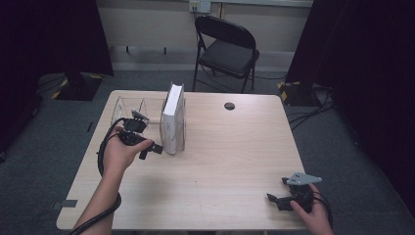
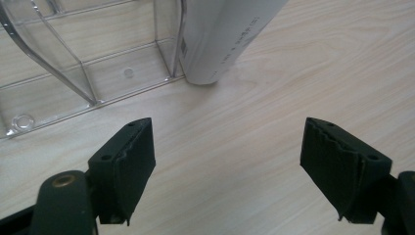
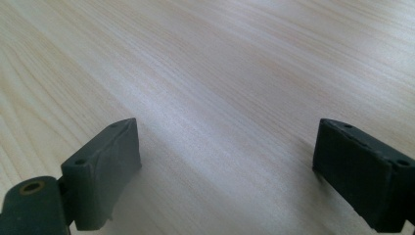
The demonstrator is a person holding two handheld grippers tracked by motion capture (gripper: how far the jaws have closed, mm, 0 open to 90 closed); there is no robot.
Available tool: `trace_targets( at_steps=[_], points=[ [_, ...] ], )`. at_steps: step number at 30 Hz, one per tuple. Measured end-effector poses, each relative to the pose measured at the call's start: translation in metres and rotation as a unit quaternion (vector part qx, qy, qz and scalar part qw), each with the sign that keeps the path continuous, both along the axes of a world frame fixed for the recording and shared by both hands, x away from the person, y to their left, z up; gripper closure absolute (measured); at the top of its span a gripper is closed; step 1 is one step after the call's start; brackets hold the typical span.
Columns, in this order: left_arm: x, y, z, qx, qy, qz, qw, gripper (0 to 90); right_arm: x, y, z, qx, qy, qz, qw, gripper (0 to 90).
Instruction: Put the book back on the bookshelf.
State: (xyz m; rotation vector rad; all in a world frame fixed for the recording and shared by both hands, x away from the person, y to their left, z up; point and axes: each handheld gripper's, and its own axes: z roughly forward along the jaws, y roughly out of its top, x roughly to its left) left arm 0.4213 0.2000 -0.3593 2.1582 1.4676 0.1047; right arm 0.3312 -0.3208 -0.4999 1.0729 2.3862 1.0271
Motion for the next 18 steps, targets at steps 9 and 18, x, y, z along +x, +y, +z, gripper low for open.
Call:
trace_targets(
  at_steps=[9,18],
  points=[
    [-0.003,0.002,-0.007,0.006,-0.006,-0.013,0.9999,20.6,0.0,0.0,0.0,0.0,0.0,0.001,1.0,9.6],
    [-0.006,0.004,-0.018,0.005,-0.003,-0.022,0.9997,21.4,0.0,0.0,0.0,-0.001,0.0,0.001,1.0,9.6]
  ],
)
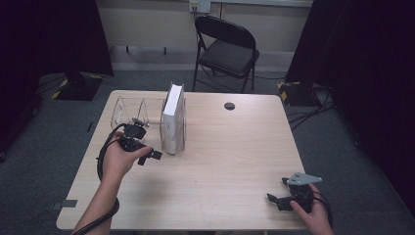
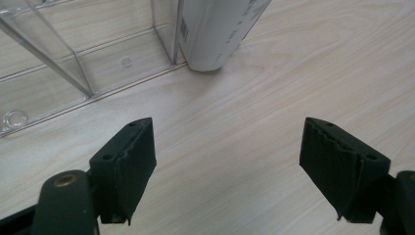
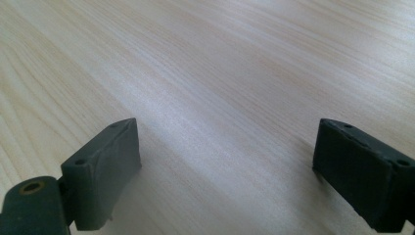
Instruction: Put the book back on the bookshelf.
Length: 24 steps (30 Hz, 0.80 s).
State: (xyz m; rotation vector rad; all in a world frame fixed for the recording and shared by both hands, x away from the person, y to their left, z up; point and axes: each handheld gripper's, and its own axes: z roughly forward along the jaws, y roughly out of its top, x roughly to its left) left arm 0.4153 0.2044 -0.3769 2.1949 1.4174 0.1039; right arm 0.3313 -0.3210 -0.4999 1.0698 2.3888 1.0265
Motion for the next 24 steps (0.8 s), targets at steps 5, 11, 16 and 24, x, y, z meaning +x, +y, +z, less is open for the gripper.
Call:
trace_targets(
  at_steps=[5,11,16,24],
  points=[
    [-0.001,0.002,-0.004,-0.003,-0.001,-0.002,1.0,21.6,0.0,0.0,0.0,0.0,0.0,0.0,1.0,9.6],
    [-0.003,0.003,-0.009,-0.007,-0.001,-0.011,0.9999,21.6,0.0,0.0,0.0,0.0,0.0,0.0,1.0,9.6],
    [-0.005,0.004,-0.015,-0.01,0.003,-0.014,0.9999,21.4,0.0,0.0,0.0,0.0,0.0,0.0,1.0,9.6],
    [-0.009,0.006,-0.022,-0.015,-0.007,-0.013,0.9998,21.1,0.0,0.0,0.0,0.0,0.0,0.0,1.0,9.6]
  ],
)
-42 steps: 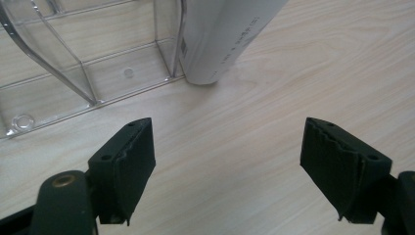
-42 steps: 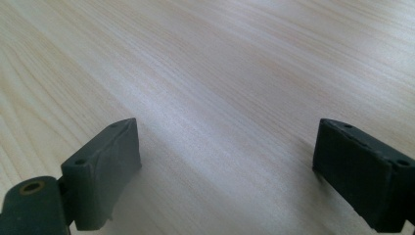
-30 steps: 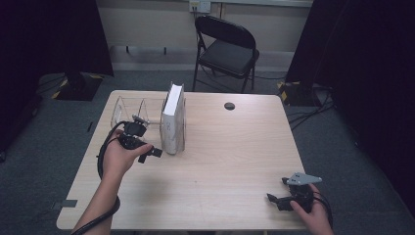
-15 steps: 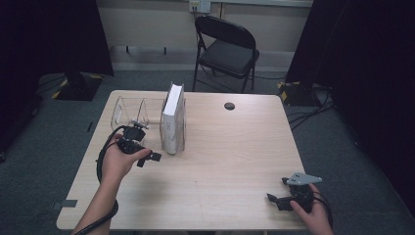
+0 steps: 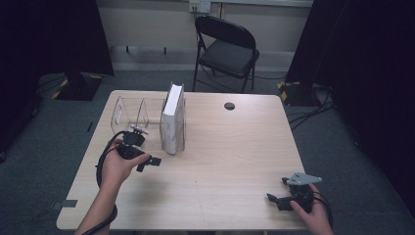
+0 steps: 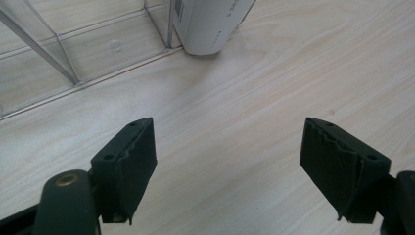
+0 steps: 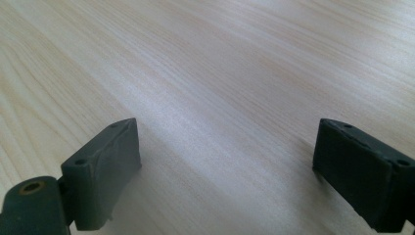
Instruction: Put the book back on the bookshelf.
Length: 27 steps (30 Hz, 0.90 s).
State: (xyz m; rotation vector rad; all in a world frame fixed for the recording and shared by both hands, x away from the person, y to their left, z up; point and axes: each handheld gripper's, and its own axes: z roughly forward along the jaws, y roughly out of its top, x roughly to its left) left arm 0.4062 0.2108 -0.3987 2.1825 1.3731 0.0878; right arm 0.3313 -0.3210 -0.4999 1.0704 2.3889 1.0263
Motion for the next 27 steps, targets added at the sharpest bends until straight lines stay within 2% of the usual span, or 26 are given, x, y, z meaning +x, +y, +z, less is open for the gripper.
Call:
trace_targets(
  at_steps=[9,18,27],
  points=[
    [-0.004,0.006,-0.01,-0.016,-0.002,0.0,0.9999,21.3,0.0,0.0,0.0,0.0,0.0,0.0,1.0,9.6],
    [-0.007,0.012,-0.025,-0.021,0.003,0.003,0.9998,21.6,0.0,0.0,0.0,0.0,0.0,0.0,1.0,9.6],
    [-0.01,0.019,-0.036,-0.016,0.013,0.002,0.9998,22.0,0.0,0.0,0.0,0.0,0.0,0.0,1.0,9.6]
  ],
)
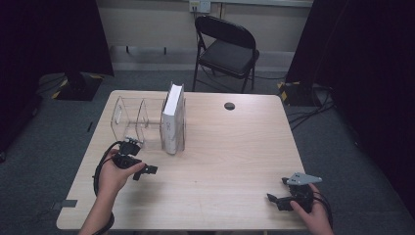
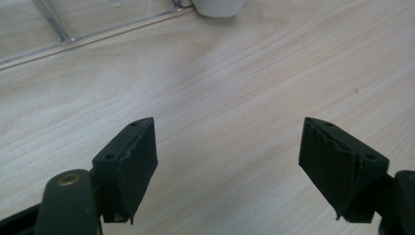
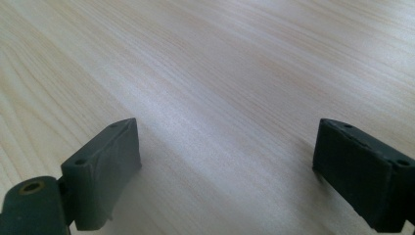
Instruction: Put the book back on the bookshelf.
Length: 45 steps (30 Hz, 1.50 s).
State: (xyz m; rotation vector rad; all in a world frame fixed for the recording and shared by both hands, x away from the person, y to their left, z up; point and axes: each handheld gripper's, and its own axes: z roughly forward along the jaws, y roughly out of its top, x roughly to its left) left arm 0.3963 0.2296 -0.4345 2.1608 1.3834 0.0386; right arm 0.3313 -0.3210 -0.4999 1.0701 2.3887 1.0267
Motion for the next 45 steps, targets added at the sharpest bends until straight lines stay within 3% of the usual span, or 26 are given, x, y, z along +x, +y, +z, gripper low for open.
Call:
trace_targets(
  at_steps=[23,40,45],
  points=[
    [-0.011,0.019,-0.021,0.005,0.008,0.007,0.9999,22.1,0.0,0.0,0.0,0.0,0.0,0.0,1.0,9.6],
    [-0.021,0.03,-0.034,0.018,0.006,0.011,0.9998,22.0,0.0,0.0,0.0,0.0,0.0,0.0,1.0,9.6],
    [-0.024,0.032,-0.036,0.019,-0.005,0.009,0.9998,21.5,0.0,0.0,0.0,0.0,0.0,0.0,1.0,9.6]
  ],
)
